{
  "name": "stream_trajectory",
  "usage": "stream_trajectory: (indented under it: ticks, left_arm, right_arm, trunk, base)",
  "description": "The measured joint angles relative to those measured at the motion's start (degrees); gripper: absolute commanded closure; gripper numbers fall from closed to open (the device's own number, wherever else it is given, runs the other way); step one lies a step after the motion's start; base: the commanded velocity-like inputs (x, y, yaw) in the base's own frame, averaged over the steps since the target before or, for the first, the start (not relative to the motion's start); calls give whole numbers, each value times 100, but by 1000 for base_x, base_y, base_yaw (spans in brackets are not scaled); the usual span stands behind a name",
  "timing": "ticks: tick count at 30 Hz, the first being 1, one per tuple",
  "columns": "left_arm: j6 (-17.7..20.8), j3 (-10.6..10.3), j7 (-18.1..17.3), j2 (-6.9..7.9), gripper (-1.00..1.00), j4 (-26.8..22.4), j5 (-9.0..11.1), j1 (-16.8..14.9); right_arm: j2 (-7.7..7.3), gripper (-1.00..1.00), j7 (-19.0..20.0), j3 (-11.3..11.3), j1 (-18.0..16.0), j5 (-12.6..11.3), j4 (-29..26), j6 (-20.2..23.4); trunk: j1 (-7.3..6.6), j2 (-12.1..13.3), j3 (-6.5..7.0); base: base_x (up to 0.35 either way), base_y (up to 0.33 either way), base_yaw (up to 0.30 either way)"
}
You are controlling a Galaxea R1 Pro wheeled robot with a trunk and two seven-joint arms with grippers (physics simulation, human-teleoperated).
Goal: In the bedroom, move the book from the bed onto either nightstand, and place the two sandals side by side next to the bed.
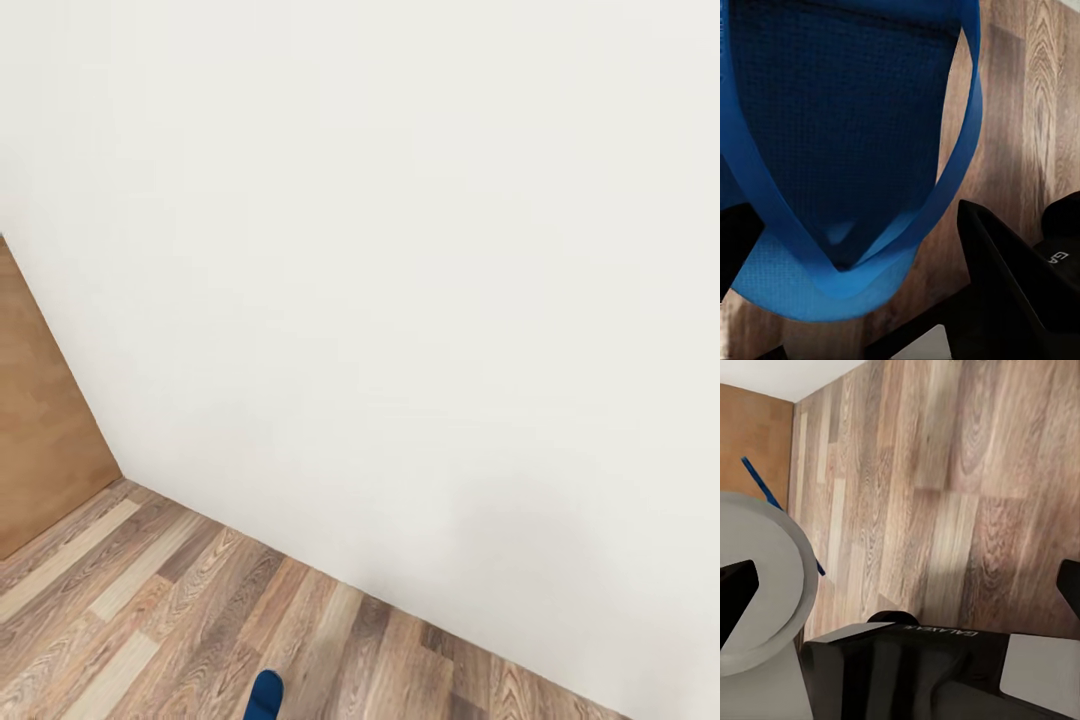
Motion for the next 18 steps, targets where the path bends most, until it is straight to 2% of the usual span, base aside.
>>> stream_trajectory:
  ticks: [9,13,18]
  left_arm:
    - [1,1,0,-2,100,-1,0,0]
    - [6,11,-13,-2,100,-4,3,0]
    - [0,3,1,-2,100,-3,1,1]
  right_arm:
    - [1,-100,0,1,0,1,5,0]
    - [-1,-100,0,1,0,1,5,0]
    - [0,-100,-1,2,0,2,2,0]
  trunk:
    - [-3,0,0]
    - [0,0,0]
    - [1,0,0]
  base:
    - [283,0,6]
    - [106,0,43]
    - [21,0,191]
